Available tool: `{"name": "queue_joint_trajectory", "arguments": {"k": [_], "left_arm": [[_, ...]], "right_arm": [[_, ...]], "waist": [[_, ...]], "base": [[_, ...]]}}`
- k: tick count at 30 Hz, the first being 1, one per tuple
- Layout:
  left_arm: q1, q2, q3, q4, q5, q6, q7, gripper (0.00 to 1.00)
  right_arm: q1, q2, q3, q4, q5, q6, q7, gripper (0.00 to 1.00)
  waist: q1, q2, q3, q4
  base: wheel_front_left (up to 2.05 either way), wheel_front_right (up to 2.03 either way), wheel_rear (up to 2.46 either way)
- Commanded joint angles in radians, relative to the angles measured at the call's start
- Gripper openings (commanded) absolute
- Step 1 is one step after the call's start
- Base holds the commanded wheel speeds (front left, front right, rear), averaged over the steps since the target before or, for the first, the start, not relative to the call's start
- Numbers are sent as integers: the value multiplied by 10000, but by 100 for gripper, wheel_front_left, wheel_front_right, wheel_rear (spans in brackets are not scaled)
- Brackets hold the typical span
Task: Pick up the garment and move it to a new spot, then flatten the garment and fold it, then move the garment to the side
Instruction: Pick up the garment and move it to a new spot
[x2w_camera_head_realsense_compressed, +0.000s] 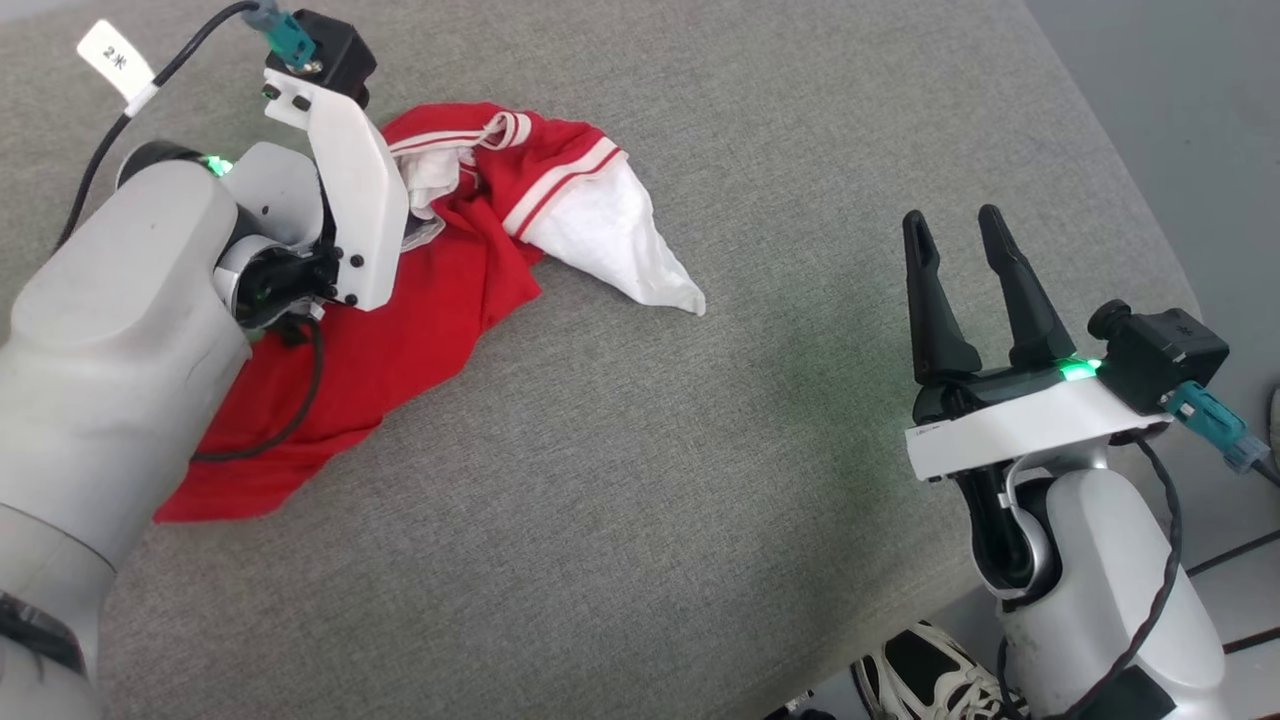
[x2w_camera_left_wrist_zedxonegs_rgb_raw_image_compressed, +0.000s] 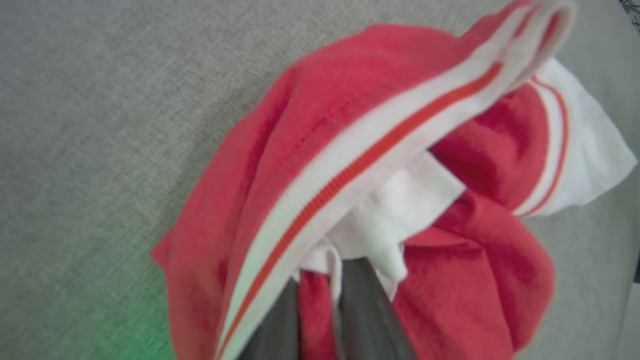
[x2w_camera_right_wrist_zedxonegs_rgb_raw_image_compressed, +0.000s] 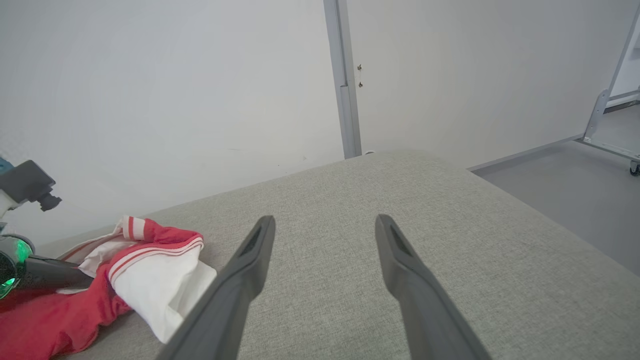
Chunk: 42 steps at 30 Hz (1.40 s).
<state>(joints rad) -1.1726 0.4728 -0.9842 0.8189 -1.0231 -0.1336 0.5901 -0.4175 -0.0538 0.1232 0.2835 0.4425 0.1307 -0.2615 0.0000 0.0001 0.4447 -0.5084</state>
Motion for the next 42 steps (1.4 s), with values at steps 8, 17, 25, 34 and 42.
{"name": "queue_joint_trajectory", "arguments": {"k": [8,17,25,34,42], "left_arm": [[598,-46,-593,858,50,125,-99,72],[562,-21,-689,-831,-790,49,-1647,100],[1329,490,-923,-2793,-1816,46,-2806,100],[3478,679,64,-2519,-2788,49,-6032,100],[5517,521,731,-1734,-3172,46,-8303,100]], "right_arm": [[-206,32,64,-81,-212,1,-48,100],[-114,25,-227,176,-1137,1,-48,100],[15,-24,-486,400,-1870,1,-48,100],[444,-557,-797,778,-2077,1,-48,100],[972,-1176,-1174,960,-2140,1,-48,100]], "waist": [[0,-1,22,190],[0,-1,-803,1326],[0,-1,-1451,2512],[0,-1,-2207,3623],[0,-1,-2774,4579]], "base": [[0,0,0],[0,0,0],[0,0,0],[0,0,0],[0,0,0]]}}
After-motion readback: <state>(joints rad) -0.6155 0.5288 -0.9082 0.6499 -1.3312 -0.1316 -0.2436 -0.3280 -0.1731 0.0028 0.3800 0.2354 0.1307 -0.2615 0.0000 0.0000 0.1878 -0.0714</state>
